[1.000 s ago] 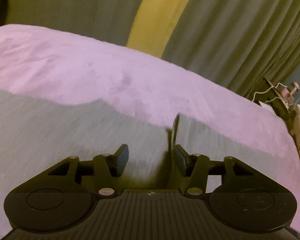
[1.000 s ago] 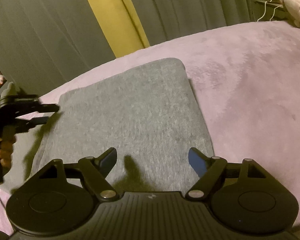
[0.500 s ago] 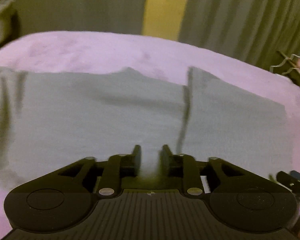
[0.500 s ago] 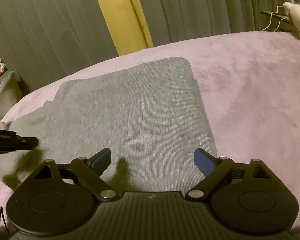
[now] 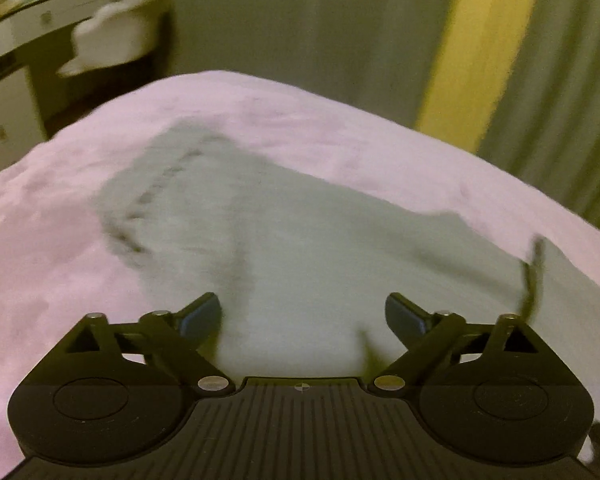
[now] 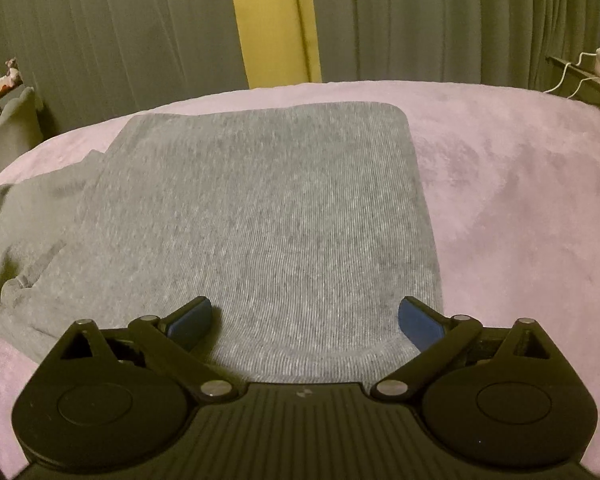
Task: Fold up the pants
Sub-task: 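Grasp the bunched leg cuffs with the left tool and lift them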
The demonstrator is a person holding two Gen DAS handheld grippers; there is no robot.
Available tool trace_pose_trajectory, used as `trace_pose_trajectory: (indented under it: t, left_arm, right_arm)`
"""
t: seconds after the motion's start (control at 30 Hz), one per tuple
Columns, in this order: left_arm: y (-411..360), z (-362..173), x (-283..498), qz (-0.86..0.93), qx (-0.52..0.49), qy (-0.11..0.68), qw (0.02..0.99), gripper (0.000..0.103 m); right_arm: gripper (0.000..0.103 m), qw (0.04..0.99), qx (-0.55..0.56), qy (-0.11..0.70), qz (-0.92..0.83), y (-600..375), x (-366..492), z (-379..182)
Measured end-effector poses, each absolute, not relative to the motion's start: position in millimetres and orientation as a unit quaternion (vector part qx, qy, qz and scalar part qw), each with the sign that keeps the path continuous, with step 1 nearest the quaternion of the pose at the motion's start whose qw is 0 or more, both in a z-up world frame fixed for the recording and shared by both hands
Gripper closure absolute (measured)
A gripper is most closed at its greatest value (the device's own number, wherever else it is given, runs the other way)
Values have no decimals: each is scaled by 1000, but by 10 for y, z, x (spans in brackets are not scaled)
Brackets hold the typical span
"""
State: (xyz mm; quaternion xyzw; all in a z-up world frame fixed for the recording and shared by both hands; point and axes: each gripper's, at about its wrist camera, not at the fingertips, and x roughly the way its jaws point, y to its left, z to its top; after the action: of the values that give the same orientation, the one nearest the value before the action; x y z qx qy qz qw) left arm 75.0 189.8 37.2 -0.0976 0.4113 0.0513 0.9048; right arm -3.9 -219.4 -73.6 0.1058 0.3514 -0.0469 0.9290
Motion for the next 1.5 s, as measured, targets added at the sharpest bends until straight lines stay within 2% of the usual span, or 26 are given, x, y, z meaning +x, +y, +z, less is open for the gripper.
trace_pose_trajectory:
  t: [0.2, 0.27, 0.73, 1.5]
  left_arm:
    - [2718, 187, 746, 99, -208, 400, 887, 8]
    - [2815, 102, 788, 93, -217, 402, 885, 8]
    - [2800, -324, 1323, 85, -182, 445, 873, 8]
    - [2850, -476, 1398, 60, -177, 430, 883, 1]
  right_arm:
    - [3, 929, 99, 353, -49, -2172, -38, -750]
    - [3, 929, 99, 353, -49, -2167, -32, -761]
    - [3, 926, 93, 360, -61, -2124, 44, -771]
    - [3, 931, 80, 348, -76, -2075, 62, -791]
